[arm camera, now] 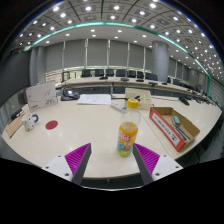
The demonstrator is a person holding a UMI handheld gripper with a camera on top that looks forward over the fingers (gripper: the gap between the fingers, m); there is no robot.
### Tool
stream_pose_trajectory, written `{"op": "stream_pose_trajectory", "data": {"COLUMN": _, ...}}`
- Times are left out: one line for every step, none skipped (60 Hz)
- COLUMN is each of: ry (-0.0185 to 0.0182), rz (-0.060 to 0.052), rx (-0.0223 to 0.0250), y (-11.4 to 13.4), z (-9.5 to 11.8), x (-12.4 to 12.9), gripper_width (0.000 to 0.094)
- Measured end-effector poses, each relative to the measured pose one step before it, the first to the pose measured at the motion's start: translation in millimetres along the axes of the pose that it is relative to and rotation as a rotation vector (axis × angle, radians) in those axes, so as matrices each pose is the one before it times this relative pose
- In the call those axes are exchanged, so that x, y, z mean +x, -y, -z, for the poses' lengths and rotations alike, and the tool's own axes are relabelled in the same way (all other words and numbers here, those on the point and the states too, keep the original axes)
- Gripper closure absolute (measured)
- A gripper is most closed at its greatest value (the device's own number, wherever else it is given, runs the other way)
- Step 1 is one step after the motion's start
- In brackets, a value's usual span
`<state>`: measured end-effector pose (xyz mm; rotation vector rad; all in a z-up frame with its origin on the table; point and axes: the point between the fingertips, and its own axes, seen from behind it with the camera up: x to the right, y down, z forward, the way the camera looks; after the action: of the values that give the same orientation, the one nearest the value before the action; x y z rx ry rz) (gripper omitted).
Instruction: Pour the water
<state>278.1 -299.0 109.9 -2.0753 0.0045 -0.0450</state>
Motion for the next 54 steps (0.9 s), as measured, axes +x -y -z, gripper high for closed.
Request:
{"op": "stream_pose_trajectory", "data": {"ry": 0.00259, "rz": -0.0011, "rx": 0.00333, "y": 0.15, "z": -6.23, "x": 5.42, "gripper_width": 0.0077}}
{"op": "stream_pose_trajectory", "data": {"ry": 0.00235, "rz": -0.0005, "rx": 0.00276, "y": 0.02, "z": -6.68, "x": 5.17, "gripper_width": 0.008}}
{"op": "stream_pose_trajectory", "data": {"ry": 0.00139, "rz": 0.0001, "rx": 0.00238, "y": -0.19, "z": -6.85, "x": 5.3, "gripper_width": 0.008}}
{"op": "stream_pose_trajectory", "data": {"ry": -0.00103, "rz": -0.0005, "rx": 0.00273, "y": 0.19, "z": -7.0, "x": 5.24, "gripper_width": 0.0078}}
{"op": "stream_pose_trajectory", "data": {"ry": -0.00228, "rz": -0.0008, "rx": 0.00302, "y": 0.09, "z": -6.92, "x": 4.65, "gripper_width": 0.008}}
{"op": "stream_pose_trajectory", "data": {"ry": -0.00108, "rz": -0.0011, "rx": 0.00381, "y": 0.58, "z": -6.73, "x": 3.9, "gripper_width": 0.0079}}
{"op": "stream_pose_trajectory", "data": {"ry": 0.00089, "rz": -0.0012, "rx": 0.00492, "y": 0.97, "z": -6.49, "x": 3.22, "gripper_width": 0.0079}}
{"op": "stream_pose_trajectory", "data": {"ry": 0.00039, "rz": -0.001, "rx": 0.00457, "y": 0.59, "z": -6.5, "x": 2.81, "gripper_width": 0.0078}}
{"op": "stream_pose_trajectory", "data": {"ry": -0.00146, "rz": -0.0016, "rx": 0.00391, "y": 0.7, "z": -6.65, "x": 2.91, "gripper_width": 0.0079}}
{"op": "stream_pose_trajectory", "data": {"ry": -0.00591, "rz": -0.0023, "rx": 0.00127, "y": 0.8, "z": -5.93, "x": 2.74, "gripper_width": 0.008}}
{"op": "stream_pose_trajectory", "data": {"ry": -0.0041, "rz": -0.0033, "rx": 0.00249, "y": 0.08, "z": -6.47, "x": 2.89, "gripper_width": 0.008}}
{"op": "stream_pose_trajectory", "data": {"ry": -0.00102, "rz": -0.0038, "rx": 0.00307, "y": 0.36, "z": -6.54, "x": 1.85, "gripper_width": 0.0082}}
{"op": "stream_pose_trajectory", "data": {"ry": 0.00327, "rz": -0.0036, "rx": 0.00425, "y": 0.49, "z": -6.4, "x": 0.94, "gripper_width": 0.0087}}
{"op": "stream_pose_trajectory", "data": {"ry": 0.00283, "rz": -0.0037, "rx": 0.00555, "y": 0.68, "z": -5.6, "x": 0.69, "gripper_width": 0.0093}}
{"op": "stream_pose_trajectory", "data": {"ry": 0.00082, "rz": -0.0038, "rx": 0.00555, "y": 0.46, "z": -5.58, "x": 0.89, "gripper_width": 0.0107}}
{"op": "stream_pose_trajectory", "data": {"ry": 0.00079, "rz": -0.0031, "rx": 0.00427, "y": 0.47, "z": -5.04, "x": 0.58, "gripper_width": 0.0124}}
{"op": "stream_pose_trajectory", "data": {"ry": 0.00165, "rz": -0.0013, "rx": 0.00263, "y": 0.08, "z": -5.11, "x": 0.15, "gripper_width": 0.0146}}
{"op": "stream_pose_trajectory", "data": {"ry": 0.00169, "rz": 0.0003, "rx": 0.00255, "y": 0.2, "z": -4.38, "x": -0.22, "gripper_width": 0.0172}}
{"op": "stream_pose_trajectory", "data": {"ry": 0.00137, "rz": 0.0018, "rx": 0.0032, "y": -0.02, "z": -3.96, "x": 0.14, "gripper_width": 0.0203}}
{"op": "stream_pose_trajectory", "data": {"ry": 0.00245, "rz": 0.0025, "rx": 0.00498, "y": 0.86, "z": -7.56, "x": 3.98, "gripper_width": 0.0234}}
{"op": "stream_pose_trajectory", "data": {"ry": 0.00078, "rz": 0.0028, "rx": 0.00558, "y": -0.52, "z": -1.78, "x": -0.82, "gripper_width": 0.0271}}
{"op": "stream_pose_trajectory", "data": {"ry": -0.00152, "rz": 0.0045, "rx": 0.00362, "y": 0.52, "z": 0.55, "x": -4.08, "gripper_width": 0.0306}}
{"op": "stream_pose_trajectory", "data": {"ry": -0.00313, "rz": 0.0049, "rx": 0.00506, "y": 0.38, "z": -1.72, "x": -0.02, "gripper_width": 0.0346}}
{"op": "stream_pose_trajectory", "data": {"ry": -0.00524, "rz": 0.0051, "rx": 0.00436, "y": 0.22, "z": -1.95, "x": 1.04, "gripper_width": 0.0386}}
{"op": "stream_pose_trajectory", "data": {"ry": -0.00686, "rz": 0.0055, "rx": 0.00394, "y": 0.22, "z": -1.21, "x": 1.19, "gripper_width": 0.041}}
{"op": "stream_pose_trajectory", "data": {"ry": -0.00503, "rz": -0.0001, "rx": 0.00532, "y": 0.86, "z": -0.67, "x": 0.69, "gripper_width": 0.0411}}
{"op": "stream_pose_trajectory", "data": {"ry": -0.00202, "rz": -0.0025, "rx": 0.00633, "y": 1.09, "z": -0.37, "x": 0.3, "gripper_width": 0.0413}}
{"op": "stream_pose_trajectory", "data": {"ry": -0.00111, "rz": -0.0018, "rx": 0.00286, "y": 0.74, "z": -1.21, "x": 1.08, "gripper_width": 0.0426}}
{"op": "stream_pose_trajectory", "data": {"ry": 0.00009, "rz": -0.0008, "rx": 0.00187, "y": -0.19, "z": -0.25, "x": 0.04, "gripper_width": 0.0433}}
{"op": "stream_pose_trajectory", "data": {"ry": -0.00005, "rz": -0.0008, "rx": 0.00381, "y": 0.41, "z": -0.17, "x": 0.15, "gripper_width": 0.0444}}
{"op": "stream_pose_trajectory", "data": {"ry": -0.00145, "rz": 0.0003, "rx": 0.00167, "y": 0.0, "z": -0.14, "x": 0.58, "gripper_width": 0.0452}}
{"op": "stream_pose_trajectory", "data": {"ry": -0.00287, "rz": 0.0007, "rx": 0.00106, "y": -0.1, "z": 0.36, "x": 0.86, "gripper_width": 0.046}}
{"op": "stream_pose_trajectory", "data": {"ry": -0.00257, "rz": 0.0021, "rx": 0.00199, "y": 0.36, "z": 0.34, "x": 0.55, "gripper_width": 0.0476}}
{"op": "stream_pose_trajectory", "data": {"ry": -0.00362, "rz": 0.0053, "rx": 0.0005, "y": 0.08, "z": 0.42, "x": 0.77, "gripper_width": 0.0485}}
{"op": "stream_pose_trajectory", "data": {"ry": -0.00289, "rz": 0.0076, "rx": 0.00017, "y": -0.01, "z": 0.33, "x": 0.59, "gripper_width": 0.0497}}
{"op": "stream_pose_trajectory", "data": {"ry": -0.0034, "rz": 0.0108, "rx": 0.00058, "y": 0.14, "z": 0.51, "x": -1.05, "gripper_width": 0.0502}}
{"op": "stream_pose_trajectory", "data": {"ry": -0.00226, "rz": 0.0111, "rx": 0.00054, "y": 0.32, "z": 0.2, "x": 0.1, "gripper_width": 0.0501}}
{"op": "stream_pose_trajectory", "data": {"ry": -0.00137, "rz": 0.0113, "rx": 0.00028, "y": 0.66, "z": 0.08, "x": -0.01, "gripper_width": 0.0515}}
{"op": "stream_pose_trajectory", "data": {"ry": -0.00114, "rz": 0.0115, "rx": -0.00034, "y": 0.43, "z": -0.11, "x": 0.34, "gripper_width": 0.0524}}
{"op": "stream_pose_trajectory", "data": {"ry": -0.00234, "rz": 0.0095, "rx": 0.00134, "y": 1.49, "z": -0.44, "x": 0.37, "gripper_width": 0.0526}}
{"op": "stream_pose_trajectory", "data": {"ry": -0.00293, "rz": 0.009, "rx": -0.00111, "y": 0.99, "z": -0.23, "x": 0.26, "gripper_width": 0.0526}}
{"op": "stream_pose_trajectory", "data": {"ry": -0.00304, "rz": 0.0081, "rx": -0.00008, "y": 1.49, "z": -0.08, "x": 0.27, "gripper_width": 0.0527}}
{"op": "stream_pose_trajectory", "data": {"ry": -0.00147, "rz": 0.0081, "rx": 0.00126, "y": 1.97, "z": 1.48, "x": -0.45, "gripper_width": 0.0527}}
{"op": "stream_pose_trajectory", "data": {"ry": -0.00131, "rz": 0.0089, "rx": 0.00199, "y": 2.9, "z": 0.39, "x": -0.62, "gripper_width": 0.0527}}
{"op": "stream_pose_trajectory", "data": {"ry": -0.00138, "rz": 0.008, "rx": 0.00385, "y": 4.0, "z": 0.88, "x": -1.46, "gripper_width": 0.0527}}
{"op": "stream_pose_trajectory", "data": {"ry": -0.0035, "rz": 0.0072, "rx": 0.00504, "y": 3.1, "z": 0.42, "x": 0.12, "gripper_width": 0.0527}}
{"op": "stream_pose_trajectory", "data": {"ry": -0.00523, "rz": 0.0068, "rx": 0.00421, "y": 4.17, "z": 0.46, "x": -0.02, "gripper_width": 0.0526}}
{"op": "stream_pose_trajectory", "data": {"ry": -0.00579, "rz": 0.0079, "rx": 0.00306, "y": 4.44, "z": 0.25, "x": -0.35, "gripper_width": 0.0526}}
{"op": "stream_pose_trajectory", "data": {"ry": -0.00504, "rz": 0.0088, "rx": 0.00256, "y": 4.65, "z": 0.1, "x": -0.73, "gripper_width": 0.0525}}
{"op": "stream_pose_trajectory", "data": {"ry": -0.00525, "rz": 0.0083, "rx": 0.0038, "y": 5.61, "z": 0.1, "x": -0.95, "gripper_width": 0.0526}}
{"op": "stream_pose_trajectory", "data": {"ry": -0.00555, "rz": 0.0079, "rx": 0.00627, "y": 6.21, "z": 0.23, "x": -0.98, "gripper_width": 0.0526}}
{"op": "stream_pose_trajectory", "data": {"ry": -0.00408, "rz": 0.0088, "rx": 0.00718, "y": 6.02, "z": -1.48, "x": -0.16, "gripper_width": 0.0526}}
{"op": "stream_pose_trajectory", "data": {"ry": -0.00779, "rz": 0.0109, "rx": 0.00546, "y": 7.67, "z": 1.15, "x": -2.7, "gripper_width": 0.0527}}
{"op": "stream_pose_trajectory", "data": {"ry": -0.00599, "rz": 0.0118, "rx": 0.00489, "y": 6.82, "z": -0.05, "x": -1.66, "gripper_width": 0.0527}}
